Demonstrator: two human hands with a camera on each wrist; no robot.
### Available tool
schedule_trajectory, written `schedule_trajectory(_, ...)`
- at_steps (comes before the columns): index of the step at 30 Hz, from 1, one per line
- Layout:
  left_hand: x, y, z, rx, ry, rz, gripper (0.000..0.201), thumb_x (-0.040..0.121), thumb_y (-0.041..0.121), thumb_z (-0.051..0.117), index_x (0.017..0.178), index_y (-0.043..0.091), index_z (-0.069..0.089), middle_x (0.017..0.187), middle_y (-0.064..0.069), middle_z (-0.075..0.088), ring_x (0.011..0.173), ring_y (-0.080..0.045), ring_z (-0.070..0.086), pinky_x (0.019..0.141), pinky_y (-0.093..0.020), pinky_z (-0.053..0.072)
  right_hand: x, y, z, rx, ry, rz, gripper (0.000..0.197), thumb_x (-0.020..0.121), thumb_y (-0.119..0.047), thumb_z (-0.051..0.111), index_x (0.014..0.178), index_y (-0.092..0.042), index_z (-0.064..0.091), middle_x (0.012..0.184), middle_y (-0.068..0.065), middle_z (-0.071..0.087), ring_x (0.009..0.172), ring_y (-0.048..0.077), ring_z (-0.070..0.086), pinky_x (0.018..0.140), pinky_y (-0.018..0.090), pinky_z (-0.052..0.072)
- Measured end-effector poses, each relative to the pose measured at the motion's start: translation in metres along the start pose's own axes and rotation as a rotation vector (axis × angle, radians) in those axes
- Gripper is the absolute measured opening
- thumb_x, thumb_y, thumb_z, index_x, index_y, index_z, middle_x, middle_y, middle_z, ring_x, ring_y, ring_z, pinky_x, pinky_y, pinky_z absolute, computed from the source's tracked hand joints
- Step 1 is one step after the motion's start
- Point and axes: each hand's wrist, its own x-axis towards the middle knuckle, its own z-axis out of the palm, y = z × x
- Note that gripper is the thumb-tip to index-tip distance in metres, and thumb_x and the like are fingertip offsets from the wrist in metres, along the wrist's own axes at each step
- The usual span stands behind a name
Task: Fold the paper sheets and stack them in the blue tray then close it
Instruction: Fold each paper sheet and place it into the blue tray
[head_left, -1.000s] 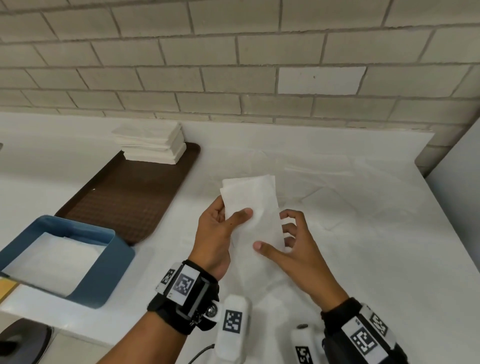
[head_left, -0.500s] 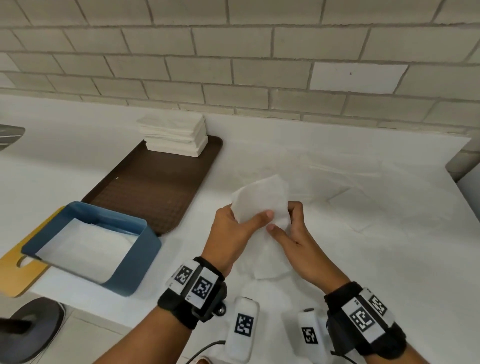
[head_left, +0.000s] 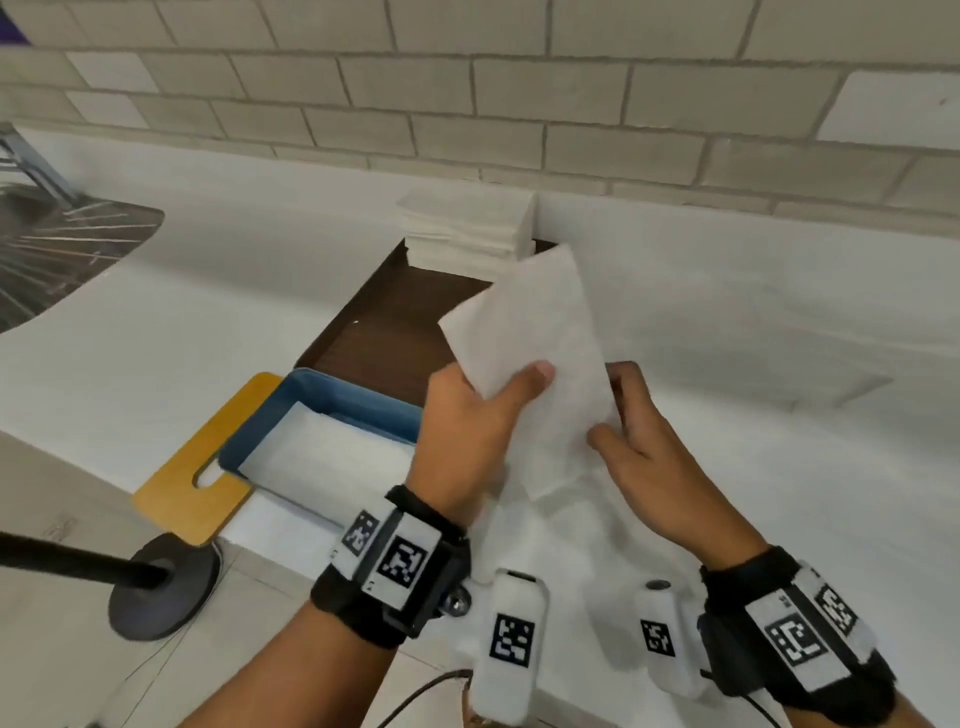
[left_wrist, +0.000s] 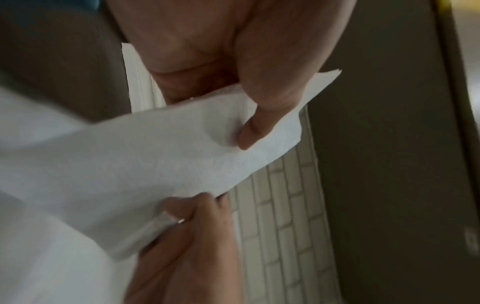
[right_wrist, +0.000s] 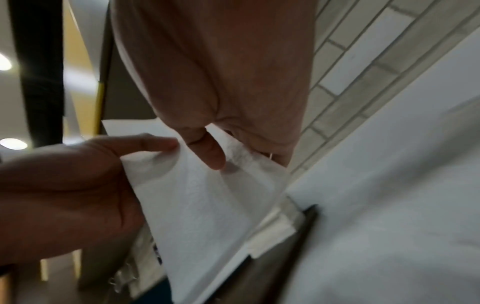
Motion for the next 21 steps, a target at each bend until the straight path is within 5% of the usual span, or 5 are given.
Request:
schedule_trajectory(5,0.019,0.053,-0.112,0.024,0.237,0.014,0.028,0.086,0.002,0.074,0.113,0.006,0.070,0.110,-0.009,0.077,0.103,-0.028,0.073,0.088,-0.045,0.061,0.037,-0.045,0.066,-0.186,-0.096,-0.198,0.032,0.099,-0.006,0.043,0.123,-0.025,0.037,0.109,-0.009,0.058,0.092,0.004,0.059,0.072,0.011,0.048)
schedule_trajectory(9,0.024,0.064,-0.186,0.406,0.328,0.055,0.034,0.079,0.005,0.082,0.106,0.023,0.070,0.099,-0.004,0.077,0.090,-0.017,0.075,0.078,-0.032,0.061,0.065,-0.050,0.120,-0.512,-0.210,-0.296,0.048,0.095,-0.003,0.044,0.139,-0.017,0.030,0.115,0.001,0.050,0.080,0.016,0.057,0.069,0.032,0.052)
schedule_trajectory(14,0.031,0.037,-0.218,1.045,0.139,0.036,0.056,0.082,0.015,0.081,0.129,0.029,0.053,0.104,0.003,0.067,0.087,-0.016,0.066,0.066,-0.016,0.051,0.078,-0.038,0.158,-0.879,-0.314,-0.229,0.037,0.091,-0.002,0.047,0.124,-0.015,0.037,0.106,0.007,0.050,0.060,0.017,0.044,0.049,0.027,0.031)
schedule_trajectory(16,0.031,0.028,-0.216,1.198,0.043,0.072,0.064,0.082,0.014,0.080,0.137,0.024,0.048,0.114,-0.001,0.063,0.094,-0.020,0.062,0.074,-0.020,0.051,0.078,-0.030,0.164,-0.945,-0.357,-0.182,0.035,0.090,-0.002,0.048,0.121,-0.013,0.038,0.106,0.009,0.051,0.056,0.016,0.038,0.047,0.027,0.029)
schedule_trajectory(21,0.027,0.023,-0.210,1.596,-0.064,0.287,0.048,0.081,0.024,0.080,0.124,0.018,0.061,0.124,-0.006,0.060,0.105,-0.026,0.060,0.071,-0.029,0.050,0.079,-0.017,0.172,-1.093,-0.479,-0.140,0.036,0.090,-0.006,0.054,0.125,-0.007,0.047,0.126,0.010,0.046,0.108,0.024,0.048,0.075,0.031,0.041)
